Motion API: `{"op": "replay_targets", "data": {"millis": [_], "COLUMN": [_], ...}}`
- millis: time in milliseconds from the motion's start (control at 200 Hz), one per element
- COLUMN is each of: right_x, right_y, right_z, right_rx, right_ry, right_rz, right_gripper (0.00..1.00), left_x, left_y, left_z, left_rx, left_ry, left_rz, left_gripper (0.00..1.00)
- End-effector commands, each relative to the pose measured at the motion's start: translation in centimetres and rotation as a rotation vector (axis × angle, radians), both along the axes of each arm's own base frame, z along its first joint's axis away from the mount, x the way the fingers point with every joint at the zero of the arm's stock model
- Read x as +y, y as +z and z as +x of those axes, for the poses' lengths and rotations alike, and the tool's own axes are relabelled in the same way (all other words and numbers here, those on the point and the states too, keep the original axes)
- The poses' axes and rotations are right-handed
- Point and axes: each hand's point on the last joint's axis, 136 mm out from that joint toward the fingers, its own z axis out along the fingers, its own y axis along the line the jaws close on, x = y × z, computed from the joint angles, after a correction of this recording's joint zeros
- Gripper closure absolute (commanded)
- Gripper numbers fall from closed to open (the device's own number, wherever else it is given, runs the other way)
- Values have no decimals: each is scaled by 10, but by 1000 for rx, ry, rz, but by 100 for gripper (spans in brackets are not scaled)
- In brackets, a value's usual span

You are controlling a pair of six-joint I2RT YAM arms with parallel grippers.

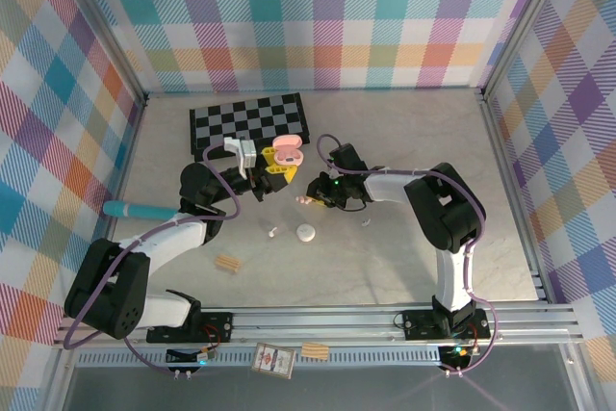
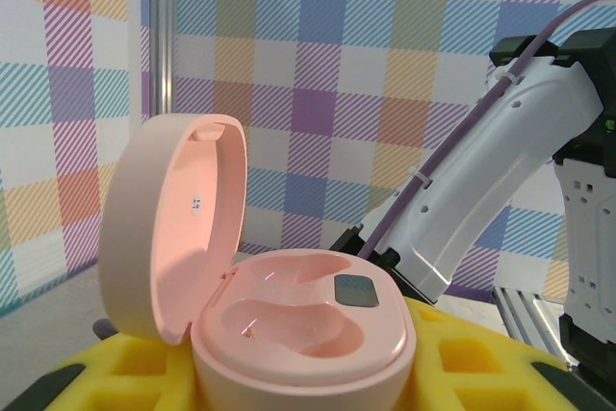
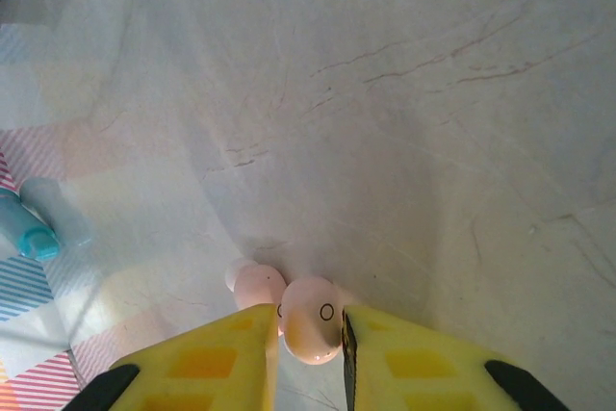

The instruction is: Insert wireless bluetooth earbuds into charging case

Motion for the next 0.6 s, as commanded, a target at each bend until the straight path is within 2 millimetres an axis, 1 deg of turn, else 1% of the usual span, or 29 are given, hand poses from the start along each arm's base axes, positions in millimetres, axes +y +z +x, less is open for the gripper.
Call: {"op": "replay_targets", "data": {"millis": [0, 235, 595], "right_x": [12, 17, 22], "right_y": [5, 5, -4], "right_z": [-1, -3, -9], "right_rx": [-20, -15, 4], "right_ry": [47, 77, 128], "right_rz": [39, 60, 30], "right_gripper": [74, 72, 70], "left_x": [5, 4, 4], "left_y": [14, 14, 14], "left_z": [-6, -5, -5], "left_rx": [-78, -79, -79], "left_ry": [3, 2, 2], "left_rz": [-4, -4, -2], "left_gripper": [65, 65, 65]}}
